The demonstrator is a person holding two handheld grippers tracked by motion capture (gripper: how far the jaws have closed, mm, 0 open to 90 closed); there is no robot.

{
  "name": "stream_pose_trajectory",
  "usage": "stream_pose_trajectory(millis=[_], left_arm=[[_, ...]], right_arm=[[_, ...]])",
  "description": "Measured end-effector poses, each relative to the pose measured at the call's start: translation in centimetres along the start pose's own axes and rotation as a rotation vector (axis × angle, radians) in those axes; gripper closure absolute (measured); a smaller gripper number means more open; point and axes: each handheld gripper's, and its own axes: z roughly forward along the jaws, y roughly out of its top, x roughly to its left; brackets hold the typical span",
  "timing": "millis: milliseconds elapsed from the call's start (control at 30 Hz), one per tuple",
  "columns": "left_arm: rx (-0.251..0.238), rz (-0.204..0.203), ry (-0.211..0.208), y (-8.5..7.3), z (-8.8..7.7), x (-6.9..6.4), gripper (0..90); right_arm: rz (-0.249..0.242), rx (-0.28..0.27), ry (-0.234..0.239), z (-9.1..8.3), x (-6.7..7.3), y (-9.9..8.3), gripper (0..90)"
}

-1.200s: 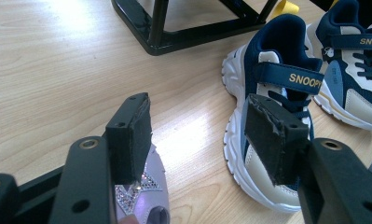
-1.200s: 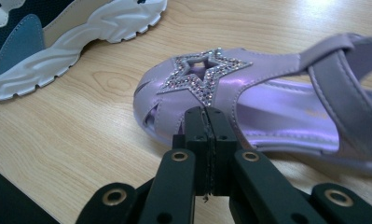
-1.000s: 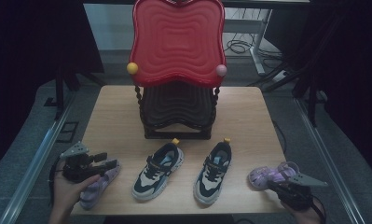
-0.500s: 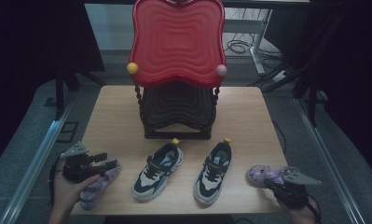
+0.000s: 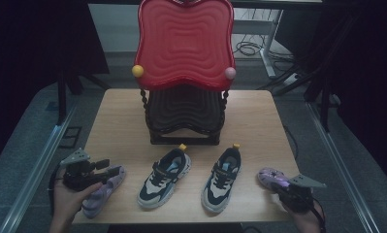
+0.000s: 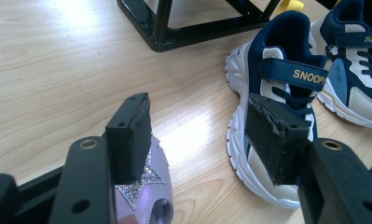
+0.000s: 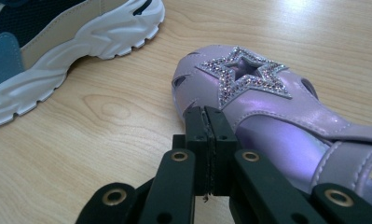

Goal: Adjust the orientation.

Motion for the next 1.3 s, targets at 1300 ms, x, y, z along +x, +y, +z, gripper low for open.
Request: stream_pose_trajectory(millis=[1300], left_arm=[[0.008, 0.001, 0.001, -0.1, 0.1, 0.0, 40.7]], right_arm=[[0.039, -0.018, -0.096, 1.9, 1.9, 1.2, 90.0]])
